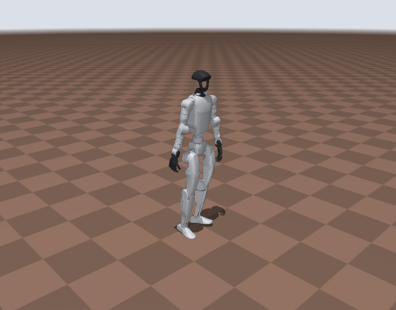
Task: In place motions
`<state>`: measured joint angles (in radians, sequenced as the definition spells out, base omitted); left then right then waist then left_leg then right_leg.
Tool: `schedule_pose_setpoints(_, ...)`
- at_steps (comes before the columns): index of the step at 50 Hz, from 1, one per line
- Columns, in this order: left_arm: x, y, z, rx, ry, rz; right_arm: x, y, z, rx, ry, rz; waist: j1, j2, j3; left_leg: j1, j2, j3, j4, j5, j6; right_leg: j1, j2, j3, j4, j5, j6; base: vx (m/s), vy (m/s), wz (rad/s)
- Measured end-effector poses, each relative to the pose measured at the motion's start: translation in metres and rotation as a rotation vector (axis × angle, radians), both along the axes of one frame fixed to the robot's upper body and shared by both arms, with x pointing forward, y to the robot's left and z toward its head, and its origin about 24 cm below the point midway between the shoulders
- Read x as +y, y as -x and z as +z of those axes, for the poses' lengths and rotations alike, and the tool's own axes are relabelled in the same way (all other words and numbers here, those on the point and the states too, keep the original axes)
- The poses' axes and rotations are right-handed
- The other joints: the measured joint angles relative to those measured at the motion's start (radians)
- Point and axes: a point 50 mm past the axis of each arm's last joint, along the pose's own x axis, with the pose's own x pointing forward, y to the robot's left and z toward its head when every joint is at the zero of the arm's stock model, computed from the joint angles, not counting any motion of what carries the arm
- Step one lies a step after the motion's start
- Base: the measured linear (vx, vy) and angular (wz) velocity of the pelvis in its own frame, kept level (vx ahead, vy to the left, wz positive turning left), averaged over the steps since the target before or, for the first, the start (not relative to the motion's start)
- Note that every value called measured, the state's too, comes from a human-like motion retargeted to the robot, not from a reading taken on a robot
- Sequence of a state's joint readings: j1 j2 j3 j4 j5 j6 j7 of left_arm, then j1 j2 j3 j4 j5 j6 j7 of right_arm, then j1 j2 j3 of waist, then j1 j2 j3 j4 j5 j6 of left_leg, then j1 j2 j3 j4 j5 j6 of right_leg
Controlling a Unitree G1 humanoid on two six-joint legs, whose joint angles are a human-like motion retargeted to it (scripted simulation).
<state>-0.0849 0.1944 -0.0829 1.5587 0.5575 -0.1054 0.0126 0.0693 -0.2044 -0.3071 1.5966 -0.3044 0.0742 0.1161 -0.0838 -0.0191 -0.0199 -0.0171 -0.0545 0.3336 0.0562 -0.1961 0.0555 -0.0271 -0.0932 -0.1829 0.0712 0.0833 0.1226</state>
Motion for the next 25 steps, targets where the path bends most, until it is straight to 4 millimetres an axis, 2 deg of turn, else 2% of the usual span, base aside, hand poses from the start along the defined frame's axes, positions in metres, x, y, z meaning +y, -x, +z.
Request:
schedule_pose_setpoints(3, -0.002, 0.013, -0.002, 0.002, 0.006, 0.074, -0.003, -0.009, 0.001, 0.005, 0.035, -0.019, -0.053, 0.023, 0.015, -0.005, 0.026, 0.012, 0.015, -0.008, -0.017, 0.018, 0.02, -0.051, -0.014, -0.009, 0.032, -0.04, -0.21, 0.31)
schedule_pose_setpoints(7, 0.003, 0.049, -0.003, 0.077, -0.078, 0.134, 0.001, -0.026, 0.001, -0.019, 0.061, -0.1, -0.104, 0.026, 0.017, -0.062, 0.049, 0.004, 0.162, -0.058, -0.007, 0.033, 0.017, -0.047, -0.022, -0.005, 0.089, -0.05, -0.23, 0.33)
schedule_pose_setpoints(9, 0.008, 0.073, -0.002, 0.128, -0.147, 0.127, 0.009, -0.044, -0.001, -0.077, 0.055, -0.166, -0.075, -0.005, 0.03, -0.127, 0.067, 0.028, 0.338, -0.022, 0.016, 0.042, -0.011, -0.033, -0.019, 0.002, 0.117, -0.05, -0.2, -0.16)
schedule_pose_setpoints(11, 0.015, 0.101, 0.002, 0.197, -0.202, 0.109, 0.022, -0.07, -0.004, -0.171, 0.029, -0.216, -0.028, -0.046, 0.048, -0.237, 0.119, 0.04, 0.586, 0.068, 0.046, 0.05, -0.035, -0.009, -0.014, 0.012, 0.136, -0.05, -0.23, -0.44)
schedule_pose_setpoints(13, 0.02, 0.134, 0.009, 0.304, -0.244, 0.088, 0.035, -0.105, -0.003, -0.286, -0.01, -0.229, 0.02, -0.067, 0.073, -0.376, 0.158, -0.01, 0.838, 0.165, 0.108, 0.063, -0.032, 0.008, -0.01, 0.026, 0.139, -0.07, -0.32, -0.42)
schedule_pose_setpoints(15, 0.02, 0.17, 0.019, 0.446, -0.266, 0.068, 0.045, -0.145, 0.004, -0.401, -0.037, -0.211, 0.057, -0.078, 0.089, -0.531, 0.196, -0.039, 1.098, 0.13, 0.141, 0.073, -0.034, 0.011, -0.003, 0.038, 0.139, -0.04, -0.17, -0.12)
schedule_pose_setpoints(18, 0.013, 0.218, 0.036, 0.659, -0.247, 0.066, 0.057, -0.219, 0.028, -0.621, -0.03, -0.148, 0.145, -0.093, 0.134, -0.723, 0.332, 0.014, 1.429, 0.055, 0.201, 0.091, -0.035, 0.039, 0.024, 0.051, 0.124, -0.04, -0.13, -0.6)
schedule_pose_setpoints(20, 0.007, 0.243, 0.048, 0.782, -0.205, 0.078, 0.067, -0.273, 0.057, -0.797, -0.016, -0.087, 0.224, -0.099, 0.17, -0.851, 0.406, 0.031, 1.585, 0.038, 0.205, 0.097, -0.022, 0.083, 0.039, 0.062, 0.099, -0.04, -0.15, -1.23)
schedule_pose_setpoints(23, 0.001, 0.267, 0.06, 0.898, -0.15, 0.105, 0.083, -0.343, 0.115, -1.057, 0.025, 0.042, 0.332, -0.145, 0.233, -1.025, 0.409, 0.114, 1.667, 0.06, 0.203, 0.103, -0.071, 0.147, 0.051, 0.057, 0.087, -0.08, 0.0, -0.95)
schedule_pose_setpoints(25, -0.003, 0.275, 0.064, 0.945, -0.101, 0.129, 0.094, -0.379, 0.158, -1.22, 0.068, 0.148, 0.4, -0.184, 0.274, -1.112, 0.39, 0.166, 1.663, 0.067, 0.177, 0.102, -0.11, 0.182, 0.06, 0.043, 0.081, -0.02, -0.02, -0.79)
